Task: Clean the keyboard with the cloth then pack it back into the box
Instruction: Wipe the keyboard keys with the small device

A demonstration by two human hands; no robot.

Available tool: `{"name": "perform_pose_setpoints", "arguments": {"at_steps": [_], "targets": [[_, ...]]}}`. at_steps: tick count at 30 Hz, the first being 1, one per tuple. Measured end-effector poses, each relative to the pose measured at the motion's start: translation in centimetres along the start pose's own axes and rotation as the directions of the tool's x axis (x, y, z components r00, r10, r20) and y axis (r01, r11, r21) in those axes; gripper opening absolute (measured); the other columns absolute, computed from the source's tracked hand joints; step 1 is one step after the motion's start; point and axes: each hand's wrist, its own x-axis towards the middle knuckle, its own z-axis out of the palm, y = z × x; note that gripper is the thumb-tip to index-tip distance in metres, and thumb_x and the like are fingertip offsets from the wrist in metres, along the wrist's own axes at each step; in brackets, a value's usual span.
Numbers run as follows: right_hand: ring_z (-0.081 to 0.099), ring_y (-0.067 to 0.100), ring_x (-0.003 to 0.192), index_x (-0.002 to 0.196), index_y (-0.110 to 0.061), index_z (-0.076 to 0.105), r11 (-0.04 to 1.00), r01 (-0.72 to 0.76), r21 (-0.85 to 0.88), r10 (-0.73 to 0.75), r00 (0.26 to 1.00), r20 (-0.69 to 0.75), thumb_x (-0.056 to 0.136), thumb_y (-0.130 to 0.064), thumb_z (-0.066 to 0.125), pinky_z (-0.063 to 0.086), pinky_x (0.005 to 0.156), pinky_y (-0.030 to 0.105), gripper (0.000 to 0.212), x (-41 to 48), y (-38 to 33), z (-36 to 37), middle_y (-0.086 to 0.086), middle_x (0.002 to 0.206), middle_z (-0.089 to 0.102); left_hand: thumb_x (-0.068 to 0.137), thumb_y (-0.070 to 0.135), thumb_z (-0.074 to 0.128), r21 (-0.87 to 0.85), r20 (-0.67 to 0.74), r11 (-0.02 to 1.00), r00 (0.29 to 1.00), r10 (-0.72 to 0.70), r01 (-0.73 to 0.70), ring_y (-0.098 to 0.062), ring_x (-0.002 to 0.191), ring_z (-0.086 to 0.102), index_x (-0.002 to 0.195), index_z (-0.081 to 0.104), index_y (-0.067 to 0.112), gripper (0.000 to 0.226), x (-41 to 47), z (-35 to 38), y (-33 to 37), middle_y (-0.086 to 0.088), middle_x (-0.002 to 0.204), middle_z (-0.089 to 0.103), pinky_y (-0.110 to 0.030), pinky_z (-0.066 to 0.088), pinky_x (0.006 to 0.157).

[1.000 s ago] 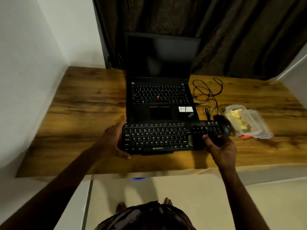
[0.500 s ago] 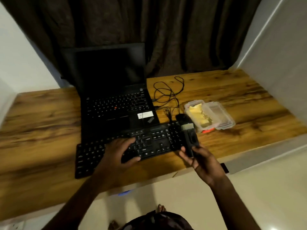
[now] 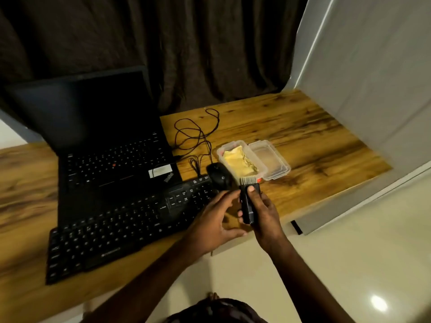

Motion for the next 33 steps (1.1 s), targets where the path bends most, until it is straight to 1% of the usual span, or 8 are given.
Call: {"name": "perform_pose_setpoints", "arguments": {"at_steps": [6,11,15,18,22,27,30,33], "targets": [[0.057,0.023,0.055,0.105,-0.006,0.065,0.997,0.046,-0.069,-0.048,0.999,-0.025,0.091,-0.040,0.061,0.049,0.051,0.029,0.036,1.0,0.0,-0.6,0.013,0.082,0.069,0.067,0.060,0.075,0.092,-0.101,0.994,0.994,-0.047,0.056,-0.007,0.127,0.046,0.148,0.030,0.041,0.095,0.9,1.7,0.1,0.013,0.142,0.044,-0.036,0.045,0.104],[0.058,0.024,0.061,0.103,-0.009,0.065,0.994,0.056,-0.090,-0.056,0.998,0.000,0.096,-0.031,0.058,0.048,0.052,0.030,0.024,1.9,-0.1,-0.7,0.014,0.088,0.068,0.071,0.049,0.081,0.181,-0.217,0.982,0.976,-0.006,0.047,-0.008,0.124,0.047,0.144,0.041,0.034,0.085,1.5,1.7,0.2,0.012,0.137,0.050,-0.030,0.042,0.104],[0.059,0.024,0.063,0.109,-0.007,0.063,0.994,0.034,-0.108,-0.035,0.999,-0.008,0.097,-0.027,0.058,0.049,0.053,0.031,0.024,2.8,0.3,-1.2,0.016,0.090,0.068,0.072,0.051,0.080,0.217,-0.220,0.974,0.975,-0.013,0.062,-0.012,0.126,0.046,0.144,0.043,0.029,0.084,1.9,1.7,0.1,0.009,0.136,0.051,-0.032,0.040,0.104],[0.058,0.025,0.062,0.109,-0.007,0.063,0.994,0.021,-0.103,-0.022,1.000,-0.002,0.098,-0.022,0.054,0.049,0.053,0.031,0.020,3.3,0.7,-1.5,0.018,0.089,0.066,0.072,0.053,0.079,0.244,-0.228,0.966,0.973,-0.026,0.083,-0.014,0.127,0.044,0.144,0.044,0.027,0.084,1.9,1.9,0.0,0.007,0.137,0.051,-0.028,0.035,0.104],[0.061,0.028,0.073,0.113,-0.010,0.062,0.993,-0.022,-0.116,0.027,0.999,0.045,0.096,-0.020,0.054,0.049,0.062,0.034,0.021,4.0,1.4,-2.2,0.016,0.092,0.067,0.072,0.053,0.079,0.268,-0.242,0.957,0.969,-0.040,0.106,-0.014,0.127,0.044,0.145,0.045,0.026,0.085,1.9,1.9,-0.4,0.006,0.138,0.052,-0.024,0.032,0.102],[0.065,0.031,0.086,0.122,-0.007,0.057,0.993,-0.069,-0.091,0.081,0.987,0.135,0.097,-0.015,0.053,0.054,0.064,0.036,0.026,4.2,1.0,-2.5,0.018,0.098,0.067,0.076,0.053,0.077,0.280,-0.231,0.953,0.972,-0.050,0.115,-0.015,0.129,0.042,0.146,0.043,0.023,0.084,1.8,1.6,-0.5,0.004,0.140,0.051,-0.025,0.031,0.103],[0.069,0.029,0.098,0.116,-0.013,0.066,0.969,-0.035,-0.245,0.070,0.988,0.135,0.095,-0.022,0.062,0.057,0.081,0.041,0.023,4.4,1.1,-2.8,0.011,0.105,0.072,0.078,0.058,0.073,0.316,-0.197,0.940,0.978,-0.070,0.131,-0.017,0.134,0.036,0.149,0.039,0.023,0.087,1.6,1.4,-1.1,0.003,0.144,0.048,-0.026,0.026,0.106],[0.067,0.022,0.106,0.114,-0.017,0.070,0.859,0.080,-0.505,-0.071,0.997,0.036,0.090,-0.021,0.069,0.053,0.096,0.041,0.024,5.0,2.5,-3.9,0.002,0.106,0.073,0.078,0.063,0.068,0.420,-0.103,0.899,0.991,-0.084,0.120,-0.015,0.135,0.033,0.152,0.033,0.024,0.091,1.3,0.7,-2.0,0.004,0.147,0.044,-0.028,0.023,0.109]]}}
